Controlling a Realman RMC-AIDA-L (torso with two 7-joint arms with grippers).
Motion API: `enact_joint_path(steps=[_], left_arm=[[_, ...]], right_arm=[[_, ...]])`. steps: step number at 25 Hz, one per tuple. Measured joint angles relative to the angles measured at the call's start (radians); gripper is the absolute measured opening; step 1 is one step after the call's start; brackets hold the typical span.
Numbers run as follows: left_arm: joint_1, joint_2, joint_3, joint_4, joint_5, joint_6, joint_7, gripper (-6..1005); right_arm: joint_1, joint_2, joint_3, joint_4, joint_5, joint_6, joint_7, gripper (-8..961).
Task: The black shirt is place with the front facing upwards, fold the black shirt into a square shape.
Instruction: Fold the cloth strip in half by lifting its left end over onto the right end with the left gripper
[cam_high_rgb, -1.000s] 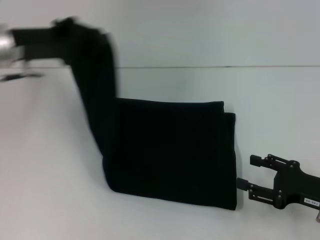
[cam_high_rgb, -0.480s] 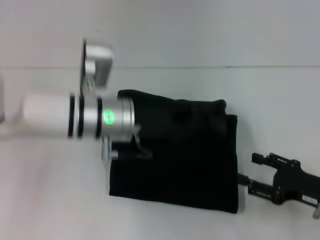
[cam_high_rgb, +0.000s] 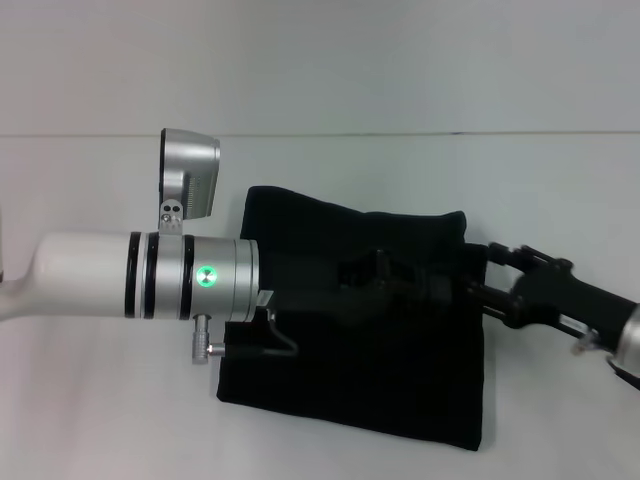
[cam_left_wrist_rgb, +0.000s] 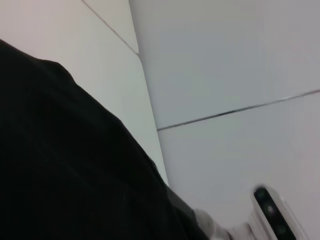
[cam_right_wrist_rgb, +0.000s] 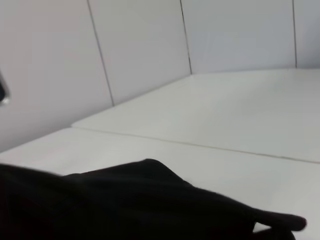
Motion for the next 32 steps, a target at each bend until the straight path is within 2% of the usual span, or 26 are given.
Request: enact_joint_path(steps=[7,12,18,22,27,32], left_arm=[[-0.006,0.002,0.023,0.005,-0.004,0.014,0.01,59],[-0.003,0.003,0.025,0.012,-0.001,0.037,0.021,59],[0.007,0.006,0.037,0.013,0.002,0.087,0.037,58],[0.009,0.008,0.106,0.01,0.004,0.106,0.034,58],[0.014,-0.001,0.162,-0.007,0.002,0.094,0.035,59],[0.014,-0.004,0.17,-0.044,-0.005,0.052,0.046,59]], right_arm=[[0.104,0.003,0.001,0.064,0.001,0.148,-0.005,796],[0.135,0.003,0.01,0.069,0.034,0.195,-0.005,796],[0.131,-0.001,0.009,0.059,0.104,0.185,-0.006,795],[0.12,-0.003,0.01,0.05,0.118,0.173,-0.007,795],[0.094,-0.002,0.01,0.045,0.12,0.164,-0.006,795],[0.059,-0.004,0.016,0.031,0.145,0.161,-0.007,795]])
